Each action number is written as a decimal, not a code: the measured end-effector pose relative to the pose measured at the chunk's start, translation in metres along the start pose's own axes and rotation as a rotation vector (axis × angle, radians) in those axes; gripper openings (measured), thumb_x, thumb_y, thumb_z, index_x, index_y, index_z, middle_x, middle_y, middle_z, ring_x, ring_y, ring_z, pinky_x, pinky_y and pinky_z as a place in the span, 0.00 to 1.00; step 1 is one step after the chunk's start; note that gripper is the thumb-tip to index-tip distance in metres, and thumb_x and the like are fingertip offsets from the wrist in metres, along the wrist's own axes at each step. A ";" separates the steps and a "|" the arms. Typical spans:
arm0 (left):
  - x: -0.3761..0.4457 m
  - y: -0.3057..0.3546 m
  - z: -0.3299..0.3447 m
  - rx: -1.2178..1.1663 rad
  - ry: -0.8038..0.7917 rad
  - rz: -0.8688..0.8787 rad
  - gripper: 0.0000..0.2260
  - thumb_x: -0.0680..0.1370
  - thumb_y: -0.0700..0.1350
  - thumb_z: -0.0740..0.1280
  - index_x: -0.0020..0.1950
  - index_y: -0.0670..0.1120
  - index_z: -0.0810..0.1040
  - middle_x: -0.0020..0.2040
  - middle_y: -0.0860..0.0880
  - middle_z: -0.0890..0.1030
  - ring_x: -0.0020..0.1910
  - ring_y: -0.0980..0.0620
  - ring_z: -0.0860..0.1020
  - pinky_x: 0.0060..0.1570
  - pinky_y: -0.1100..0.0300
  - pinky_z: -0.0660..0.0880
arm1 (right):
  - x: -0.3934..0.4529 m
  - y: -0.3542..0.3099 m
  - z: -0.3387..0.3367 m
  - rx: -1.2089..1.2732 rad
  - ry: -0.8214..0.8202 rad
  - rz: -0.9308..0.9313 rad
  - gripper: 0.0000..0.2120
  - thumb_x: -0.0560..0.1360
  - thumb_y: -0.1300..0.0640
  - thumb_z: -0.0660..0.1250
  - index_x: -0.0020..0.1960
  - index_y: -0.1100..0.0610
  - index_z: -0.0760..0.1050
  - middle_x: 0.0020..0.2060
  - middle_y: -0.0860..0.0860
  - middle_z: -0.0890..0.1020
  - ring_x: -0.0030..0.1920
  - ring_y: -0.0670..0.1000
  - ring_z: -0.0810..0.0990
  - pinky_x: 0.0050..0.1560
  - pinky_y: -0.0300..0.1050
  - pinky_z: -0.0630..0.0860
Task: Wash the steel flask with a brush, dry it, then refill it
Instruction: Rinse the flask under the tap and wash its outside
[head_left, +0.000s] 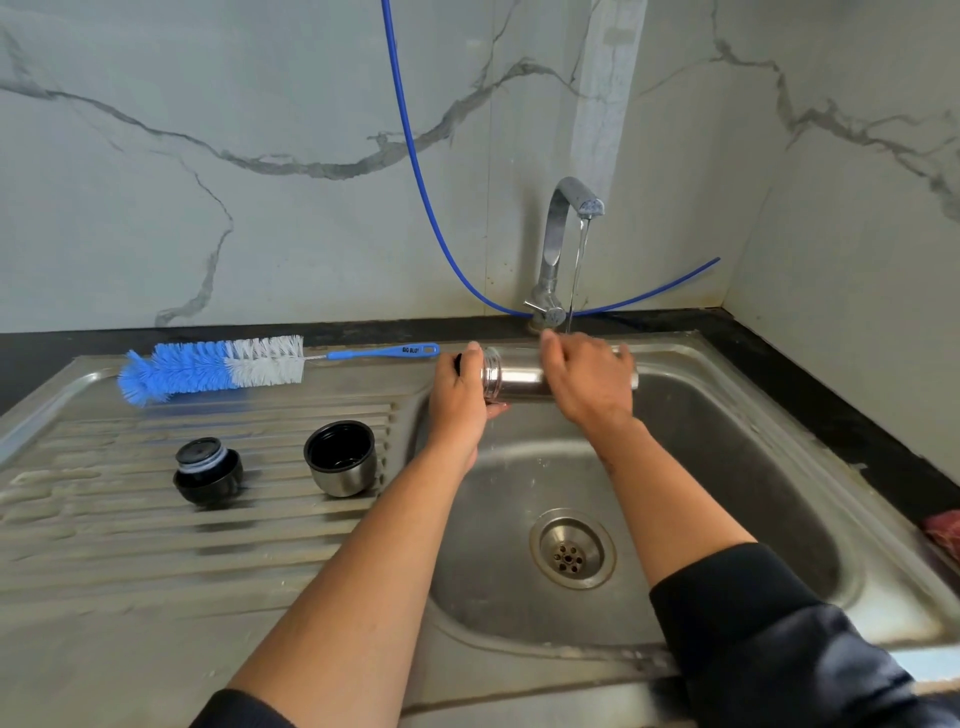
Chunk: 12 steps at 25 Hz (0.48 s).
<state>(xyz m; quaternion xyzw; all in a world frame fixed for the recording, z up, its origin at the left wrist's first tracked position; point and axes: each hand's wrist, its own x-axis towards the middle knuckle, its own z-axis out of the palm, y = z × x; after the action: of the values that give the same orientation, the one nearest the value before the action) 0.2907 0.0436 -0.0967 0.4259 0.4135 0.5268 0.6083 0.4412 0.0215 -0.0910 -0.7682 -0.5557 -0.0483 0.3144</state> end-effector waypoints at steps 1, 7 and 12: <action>0.000 0.002 -0.002 0.023 -0.007 0.009 0.05 0.85 0.49 0.61 0.53 0.49 0.74 0.53 0.44 0.81 0.51 0.46 0.83 0.50 0.45 0.84 | 0.003 0.010 -0.003 0.035 0.001 0.199 0.25 0.82 0.40 0.50 0.48 0.51 0.81 0.49 0.53 0.84 0.52 0.56 0.81 0.67 0.62 0.71; -0.001 0.013 -0.004 -0.063 -0.016 0.030 0.05 0.83 0.49 0.65 0.54 0.48 0.75 0.52 0.45 0.81 0.51 0.47 0.81 0.58 0.46 0.80 | 0.007 0.026 -0.018 0.913 -0.054 0.919 0.16 0.76 0.46 0.69 0.56 0.56 0.76 0.56 0.56 0.76 0.51 0.61 0.81 0.40 0.61 0.85; -0.001 0.008 -0.005 -0.120 0.013 -0.224 0.17 0.85 0.58 0.61 0.58 0.44 0.76 0.54 0.38 0.84 0.47 0.37 0.86 0.41 0.48 0.86 | 0.005 0.023 -0.021 0.790 0.259 0.561 0.08 0.82 0.51 0.64 0.57 0.53 0.78 0.52 0.51 0.80 0.53 0.52 0.79 0.53 0.46 0.75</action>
<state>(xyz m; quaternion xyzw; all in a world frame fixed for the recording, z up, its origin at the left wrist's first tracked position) 0.2838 0.0432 -0.0905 0.3364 0.4300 0.4821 0.6853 0.4691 0.0106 -0.0818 -0.6980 -0.2599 0.1571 0.6485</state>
